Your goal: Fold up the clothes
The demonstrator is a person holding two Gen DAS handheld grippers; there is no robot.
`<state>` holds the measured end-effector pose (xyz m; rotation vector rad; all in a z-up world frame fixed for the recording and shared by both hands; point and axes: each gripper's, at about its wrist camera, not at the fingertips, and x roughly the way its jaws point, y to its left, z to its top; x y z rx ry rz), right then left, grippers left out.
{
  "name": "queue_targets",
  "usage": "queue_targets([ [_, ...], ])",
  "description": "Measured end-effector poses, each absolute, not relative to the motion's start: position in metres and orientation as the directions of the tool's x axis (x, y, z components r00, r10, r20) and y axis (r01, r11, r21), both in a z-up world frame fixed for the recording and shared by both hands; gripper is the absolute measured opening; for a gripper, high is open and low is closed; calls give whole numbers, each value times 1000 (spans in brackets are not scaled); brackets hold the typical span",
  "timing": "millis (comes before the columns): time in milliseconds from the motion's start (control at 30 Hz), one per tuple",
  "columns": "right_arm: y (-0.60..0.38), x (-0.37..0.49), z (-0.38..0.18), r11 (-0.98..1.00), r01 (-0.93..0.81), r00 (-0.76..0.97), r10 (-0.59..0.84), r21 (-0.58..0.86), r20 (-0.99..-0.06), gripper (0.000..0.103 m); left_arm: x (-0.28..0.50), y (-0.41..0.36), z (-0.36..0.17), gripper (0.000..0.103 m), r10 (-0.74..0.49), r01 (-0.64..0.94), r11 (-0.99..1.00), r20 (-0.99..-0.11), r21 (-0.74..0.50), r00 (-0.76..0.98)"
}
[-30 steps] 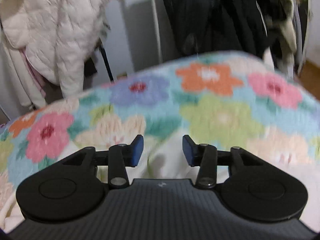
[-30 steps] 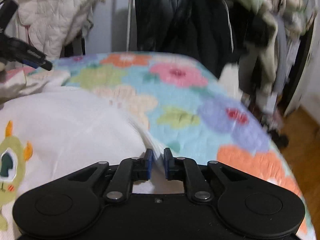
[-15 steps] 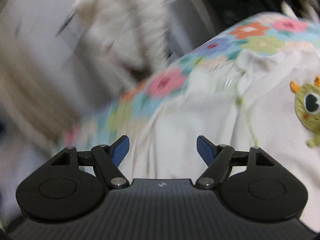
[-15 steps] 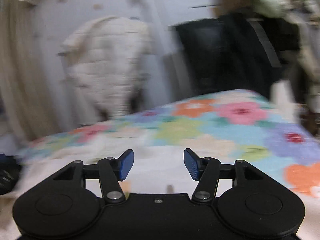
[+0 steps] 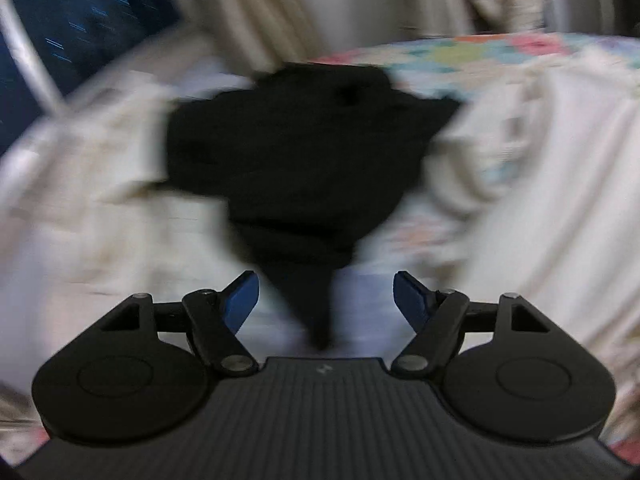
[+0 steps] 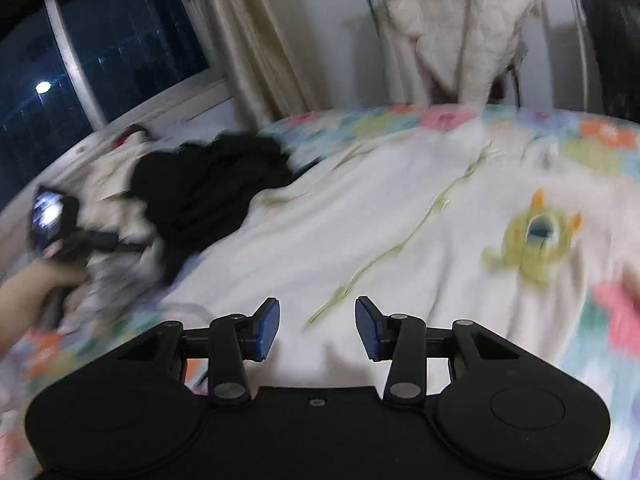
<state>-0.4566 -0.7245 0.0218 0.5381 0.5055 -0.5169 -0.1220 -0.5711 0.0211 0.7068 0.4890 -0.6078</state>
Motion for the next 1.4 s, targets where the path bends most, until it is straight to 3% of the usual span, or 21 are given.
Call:
queue_targets([
  [100,-685,-476,40,807,501,779,-264,313,-568,51,-108,-531,59,79,-281,495,660,-426,565,860],
  [167,-674,-484,44,817,495,764,-248,295,-596,55,-96,-511,80,81,-238,442,686,-396,579,887],
  [267,-679,-463,22,807,542,682,-260,234,-684,55,-84,-497,85,82,-274,541,692,-520,478,809],
  [433,-693,-405,-49,802,594,493,-296,68,-818,58,-105,-514,5,83,-513,813,577,-738,81,438],
  [467,-692,-395,-62,807,590,456,-303,30,-837,58,-110,-521,-14,83,-541,833,553,-758,6,365],
  [567,-693,-374,-92,820,566,373,-341,-80,-863,58,-114,-536,-38,83,-548,820,571,-762,-39,345],
  [633,-703,-370,-107,831,555,368,-297,-48,-881,59,-116,-546,-53,85,-552,811,582,-765,-68,332],
  [667,-708,-375,-106,830,558,392,-282,-18,-876,54,-117,-551,-61,91,-554,805,587,-766,-83,325],
  [733,-713,-386,-95,829,559,422,-269,14,-866,17,-120,-561,-77,90,-559,794,597,-768,-112,312],
  [767,-715,-392,-89,830,557,439,-260,34,-860,6,-121,-566,-85,73,-561,788,602,-769,-127,305],
  [800,-713,-402,-77,840,537,478,-228,77,-849,5,-122,-571,-92,41,-564,782,607,-770,-141,299],
  [867,-701,-421,-52,876,469,525,-175,112,-833,5,-122,-568,-98,7,-569,773,612,-771,-166,286],
  [967,-683,-437,-37,919,392,477,-156,50,-865,5,-120,-552,-95,7,-577,762,616,-772,-199,266],
  [1033,-681,-438,-53,936,329,408,-22,125,-913,5,-119,-542,-93,7,-583,754,619,-773,-220,252],
  [1133,-694,-422,-86,930,335,282,52,150,-958,6,-117,-525,-90,9,-591,742,622,-773,-252,232],
  [1233,-688,-428,-57,928,352,390,-29,120,-920,26,-115,-510,-86,14,-600,731,622,-771,-280,215],
  [1267,-691,-430,-43,915,374,448,-36,151,-893,40,-115,-509,-82,17,-605,741,614,-765,-272,220],
  [1367,-702,-433,-1,872,424,605,-71,245,-793,45,-117,-508,-65,40,-623,779,590,-733,-211,273],
  [1400,-709,-425,8,866,430,631,-85,256,-772,47,-118,-509,-57,43,-633,793,583,-711,-178,306],
])
